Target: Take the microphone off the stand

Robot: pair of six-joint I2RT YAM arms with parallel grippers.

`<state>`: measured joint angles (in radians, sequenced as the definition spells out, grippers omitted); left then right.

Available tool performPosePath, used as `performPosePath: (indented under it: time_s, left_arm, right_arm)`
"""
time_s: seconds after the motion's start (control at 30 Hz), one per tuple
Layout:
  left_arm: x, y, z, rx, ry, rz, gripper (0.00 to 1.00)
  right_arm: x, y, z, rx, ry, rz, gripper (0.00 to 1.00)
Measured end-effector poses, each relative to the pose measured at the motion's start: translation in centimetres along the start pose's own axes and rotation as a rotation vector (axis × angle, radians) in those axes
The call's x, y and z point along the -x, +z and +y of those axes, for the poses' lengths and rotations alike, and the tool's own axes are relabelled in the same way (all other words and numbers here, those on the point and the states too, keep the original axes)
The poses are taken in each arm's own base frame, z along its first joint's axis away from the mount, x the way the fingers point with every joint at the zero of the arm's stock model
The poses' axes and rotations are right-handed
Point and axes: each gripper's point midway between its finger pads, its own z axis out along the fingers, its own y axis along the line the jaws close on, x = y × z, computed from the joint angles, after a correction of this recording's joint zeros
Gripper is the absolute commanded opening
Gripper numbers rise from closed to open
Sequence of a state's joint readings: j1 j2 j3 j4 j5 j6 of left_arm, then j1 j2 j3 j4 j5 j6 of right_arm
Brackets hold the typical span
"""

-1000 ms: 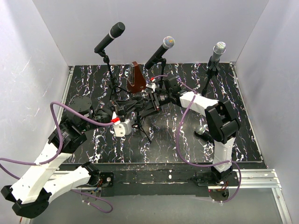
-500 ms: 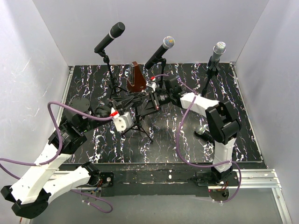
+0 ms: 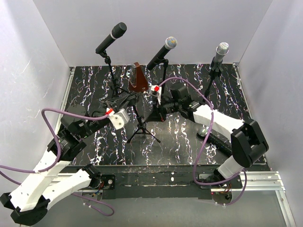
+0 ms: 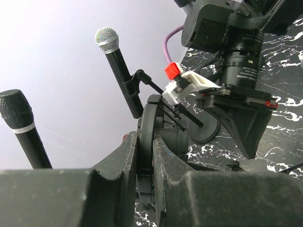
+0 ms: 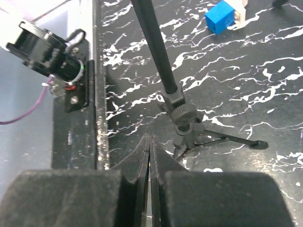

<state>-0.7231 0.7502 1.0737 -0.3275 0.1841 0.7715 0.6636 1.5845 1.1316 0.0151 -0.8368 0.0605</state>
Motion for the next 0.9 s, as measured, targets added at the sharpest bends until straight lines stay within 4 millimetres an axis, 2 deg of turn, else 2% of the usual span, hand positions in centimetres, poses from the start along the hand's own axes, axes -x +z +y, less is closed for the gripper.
performPosePath:
  time_s: [0.03, 0.1, 0.13, 0.17, 0.43, 0.6, 0.9]
  left_arm:
    - [0.1, 0.0, 0.0, -0.004, 0.007, -0.005, 0.00]
    - [0.3, -0.1, -0.3, -0.019, 0.032, -0.018, 0.00]
    - [0.4, -0.2, -0.4, -0.027, 0.043, -0.025, 0.00]
    - [0.5, -0.3, -0.6, -0.033, 0.057, -0.033, 0.00]
    - [1.7, -2.6, -2.2, -0.103, 0.131, -0.106, 0.00]
    - [1.8, -2.9, -2.7, -0.119, 0.155, -0.122, 0.00]
    - [1.9, -3.4, -2.9, -0.119, 0.189, -0.136, 0.00]
  right_arm:
    - [-0.6, 0.1, -0.1, -0.014, -0.035, 0.008, 0.39]
    - [-1.4, 0.2, -0.7, -0.042, -0.070, 0.027, 0.68]
    - [-1.5, 0.2, -1.1, -0.054, -0.074, 0.033, 0.76]
    - [-1.7, 0.1, -1.4, -0.059, -0.084, 0.042, 0.78]
    - [-0.1, -0.1, -1.9, -0.028, -0.266, 0.072, 0.77]
    - [0.7, 0.1, -1.3, 0.045, -0.366, 0.101, 0.74]
    - [-0.9, 1.1, -0.8, 0.116, -0.300, 0.148, 0.70]
